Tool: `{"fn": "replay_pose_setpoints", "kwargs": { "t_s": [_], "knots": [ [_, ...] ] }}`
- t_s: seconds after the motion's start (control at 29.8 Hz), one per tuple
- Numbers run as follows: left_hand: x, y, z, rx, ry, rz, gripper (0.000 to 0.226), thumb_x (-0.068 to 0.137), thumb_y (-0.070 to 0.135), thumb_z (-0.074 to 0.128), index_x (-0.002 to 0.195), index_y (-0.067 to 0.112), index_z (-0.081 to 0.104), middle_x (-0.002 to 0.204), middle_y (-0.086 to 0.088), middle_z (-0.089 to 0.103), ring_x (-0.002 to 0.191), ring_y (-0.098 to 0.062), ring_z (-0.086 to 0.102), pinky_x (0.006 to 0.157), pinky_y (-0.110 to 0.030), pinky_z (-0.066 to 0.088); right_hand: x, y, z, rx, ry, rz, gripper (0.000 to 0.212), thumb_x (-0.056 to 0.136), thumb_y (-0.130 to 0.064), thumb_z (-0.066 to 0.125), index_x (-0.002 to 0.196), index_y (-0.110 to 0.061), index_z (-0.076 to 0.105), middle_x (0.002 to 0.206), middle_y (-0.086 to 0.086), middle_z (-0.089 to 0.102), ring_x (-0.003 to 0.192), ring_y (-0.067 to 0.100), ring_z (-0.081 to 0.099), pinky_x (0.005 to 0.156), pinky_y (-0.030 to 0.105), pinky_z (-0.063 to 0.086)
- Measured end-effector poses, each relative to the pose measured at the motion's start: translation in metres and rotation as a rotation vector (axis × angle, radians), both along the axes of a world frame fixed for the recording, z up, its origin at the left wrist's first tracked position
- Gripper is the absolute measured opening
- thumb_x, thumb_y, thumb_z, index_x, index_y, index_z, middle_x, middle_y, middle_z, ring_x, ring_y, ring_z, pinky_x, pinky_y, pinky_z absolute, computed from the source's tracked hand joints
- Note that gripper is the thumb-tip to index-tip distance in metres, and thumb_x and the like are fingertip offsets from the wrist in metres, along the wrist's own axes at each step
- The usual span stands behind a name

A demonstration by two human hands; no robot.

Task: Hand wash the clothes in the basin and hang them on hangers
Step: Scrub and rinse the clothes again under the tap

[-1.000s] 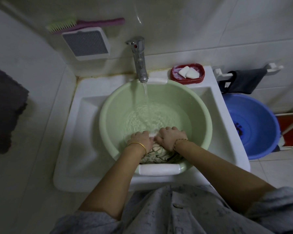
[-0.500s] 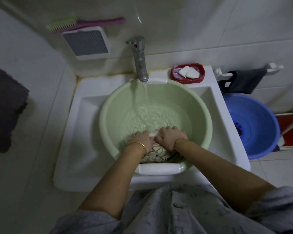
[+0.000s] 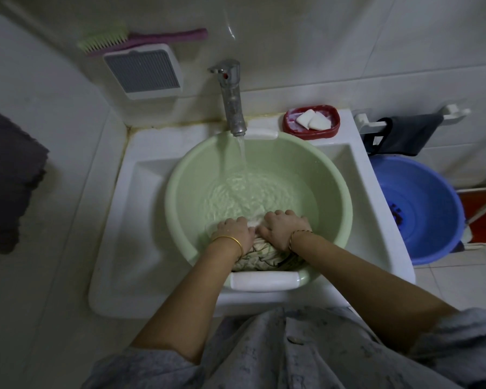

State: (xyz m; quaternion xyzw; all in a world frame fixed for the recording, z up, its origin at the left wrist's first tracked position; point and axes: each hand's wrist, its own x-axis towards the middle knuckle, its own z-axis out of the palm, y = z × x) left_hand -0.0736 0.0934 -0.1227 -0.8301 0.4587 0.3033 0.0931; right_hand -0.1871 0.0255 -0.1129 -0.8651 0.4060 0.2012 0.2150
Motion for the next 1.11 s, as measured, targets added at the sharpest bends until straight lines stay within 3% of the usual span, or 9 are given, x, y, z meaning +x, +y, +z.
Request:
{"fn": "replay_pose_setpoints", "kwargs": {
  "t_s": [1.11],
  "knots": [
    [0.0000, 0.0005, 0.0016, 0.009, 0.003, 0.001, 0.047, 0.101, 0.038, 0.030, 0.134, 0.007, 0.040, 0.137, -0.023, 0.042, 0.128, -0.037, 0.038, 0.104, -0.039, 0.032, -0.0004, -0.0001, -0.0001, 0.007, -0.001, -0.004, 0.049, 0.096, -0.048, 0.029, 0.127, -0.014, 0.047, 0.135, 0.009, 0.048, 0.124, 0.028, 0.041, 0.096, 0.047, 0.034]
  ]
}}
